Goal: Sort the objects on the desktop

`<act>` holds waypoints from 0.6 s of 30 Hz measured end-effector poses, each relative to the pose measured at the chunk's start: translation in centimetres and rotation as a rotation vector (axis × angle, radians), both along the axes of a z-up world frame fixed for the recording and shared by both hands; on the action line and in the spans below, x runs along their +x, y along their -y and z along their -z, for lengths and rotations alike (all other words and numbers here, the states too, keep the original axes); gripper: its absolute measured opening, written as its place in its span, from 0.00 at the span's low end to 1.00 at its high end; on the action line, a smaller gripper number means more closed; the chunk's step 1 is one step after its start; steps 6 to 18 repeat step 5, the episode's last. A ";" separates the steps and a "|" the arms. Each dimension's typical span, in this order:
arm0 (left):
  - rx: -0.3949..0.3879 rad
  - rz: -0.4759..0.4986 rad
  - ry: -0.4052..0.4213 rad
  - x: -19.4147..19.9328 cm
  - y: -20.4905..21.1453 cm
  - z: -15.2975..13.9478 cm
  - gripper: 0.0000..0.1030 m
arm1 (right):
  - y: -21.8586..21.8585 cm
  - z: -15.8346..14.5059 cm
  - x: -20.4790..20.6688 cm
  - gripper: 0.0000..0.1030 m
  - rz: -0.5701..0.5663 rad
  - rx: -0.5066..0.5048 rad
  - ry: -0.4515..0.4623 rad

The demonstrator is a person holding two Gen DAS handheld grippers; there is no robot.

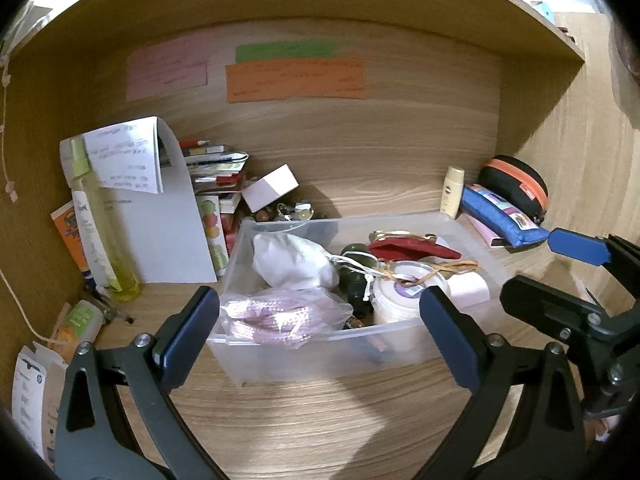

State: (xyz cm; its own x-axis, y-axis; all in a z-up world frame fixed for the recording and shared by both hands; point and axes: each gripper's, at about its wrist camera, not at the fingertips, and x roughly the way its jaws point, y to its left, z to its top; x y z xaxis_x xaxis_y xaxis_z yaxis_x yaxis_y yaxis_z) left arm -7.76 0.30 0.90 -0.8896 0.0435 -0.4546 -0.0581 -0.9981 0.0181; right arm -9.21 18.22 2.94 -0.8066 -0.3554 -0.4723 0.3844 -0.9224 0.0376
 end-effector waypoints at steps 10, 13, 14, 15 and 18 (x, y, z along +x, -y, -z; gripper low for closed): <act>-0.010 -0.013 0.013 -0.1 -0.4 0.1 0.98 | 0.0 -0.1 0.1 0.96 -0.003 -0.008 0.000; -0.010 -0.013 0.013 -0.1 -0.4 0.1 0.98 | 0.0 -0.1 0.1 0.96 -0.003 -0.008 0.000; -0.010 -0.013 0.013 -0.1 -0.4 0.1 0.98 | 0.0 -0.1 0.1 0.96 -0.003 -0.008 0.000; -0.010 -0.013 0.013 -0.1 -0.4 0.1 0.98 | 0.0 -0.1 0.1 0.96 -0.003 -0.008 0.000; -0.010 -0.013 0.013 -0.1 -0.4 0.1 0.98 | 0.0 -0.1 0.1 0.96 -0.003 -0.008 0.000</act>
